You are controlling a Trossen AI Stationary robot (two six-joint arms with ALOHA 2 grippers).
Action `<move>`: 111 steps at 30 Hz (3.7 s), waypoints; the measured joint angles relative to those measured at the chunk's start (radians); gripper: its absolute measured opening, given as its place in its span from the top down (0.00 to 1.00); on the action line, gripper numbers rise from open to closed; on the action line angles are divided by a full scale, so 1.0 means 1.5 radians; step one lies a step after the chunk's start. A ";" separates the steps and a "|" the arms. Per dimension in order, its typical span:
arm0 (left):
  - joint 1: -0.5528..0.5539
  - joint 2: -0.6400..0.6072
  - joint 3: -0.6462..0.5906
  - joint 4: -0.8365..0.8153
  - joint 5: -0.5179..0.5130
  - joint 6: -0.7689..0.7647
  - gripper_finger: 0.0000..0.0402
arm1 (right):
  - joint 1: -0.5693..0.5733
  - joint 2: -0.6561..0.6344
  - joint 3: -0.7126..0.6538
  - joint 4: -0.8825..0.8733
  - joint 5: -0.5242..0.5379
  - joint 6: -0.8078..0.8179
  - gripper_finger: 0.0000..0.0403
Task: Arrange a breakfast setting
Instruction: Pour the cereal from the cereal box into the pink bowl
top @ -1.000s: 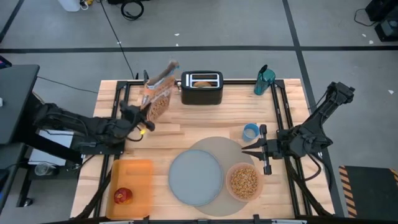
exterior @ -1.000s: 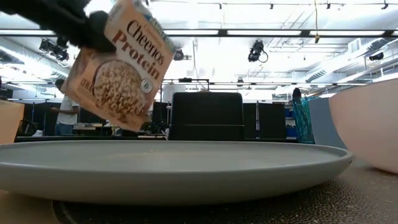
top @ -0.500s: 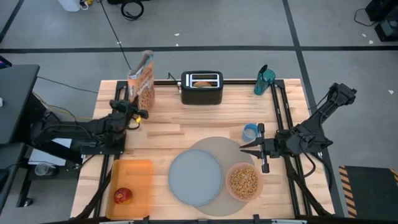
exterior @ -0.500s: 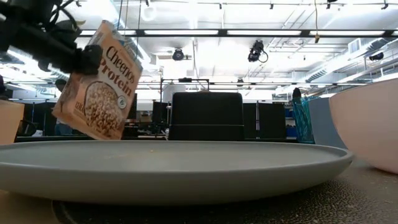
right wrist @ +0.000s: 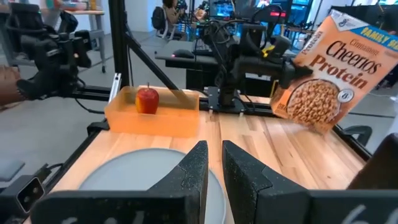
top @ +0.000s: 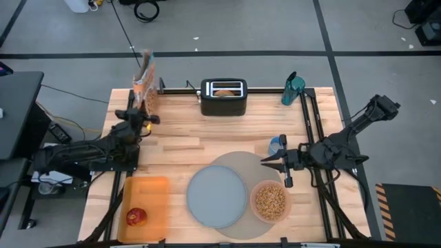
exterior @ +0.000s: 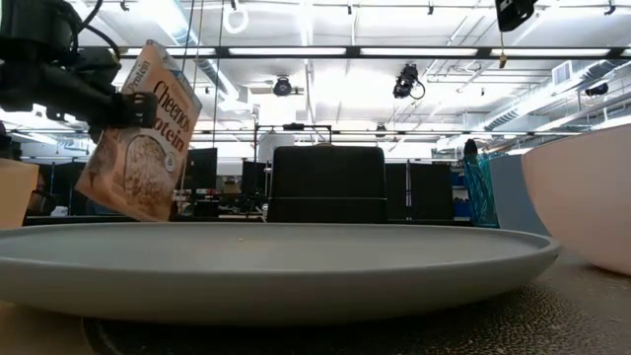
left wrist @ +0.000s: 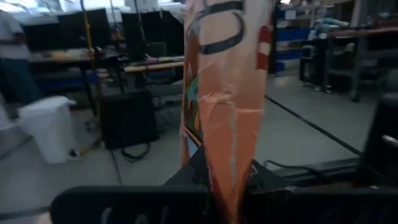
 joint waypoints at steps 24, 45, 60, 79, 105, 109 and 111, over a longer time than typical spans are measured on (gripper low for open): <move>0.215 -0.003 -0.001 -0.086 0.175 -0.111 0.96 | -0.024 0.000 -0.016 0.054 -0.059 -0.010 0.87; 0.202 -0.001 -0.002 -0.068 0.223 -0.372 0.96 | -0.024 0.000 -0.016 0.060 -0.074 -0.014 0.87; 0.149 -0.002 -0.002 -0.090 0.128 -0.242 0.96 | -0.024 0.000 -0.016 0.064 -0.077 -0.011 0.87; 0.188 -0.002 -0.002 -0.116 0.138 -0.191 0.94 | -0.024 0.000 -0.016 0.063 -0.077 -0.017 0.87; 0.136 -0.001 0.179 -0.325 0.141 -0.098 0.31 | -0.023 0.000 -0.016 0.069 -0.074 0.021 0.87; 0.126 -0.001 0.223 -0.408 0.142 -0.086 0.34 | -0.023 0.000 -0.016 0.071 -0.073 0.021 0.87; 0.126 -0.001 0.249 -0.454 0.144 -0.086 0.37 | -0.023 0.000 -0.016 0.074 -0.073 0.021 0.87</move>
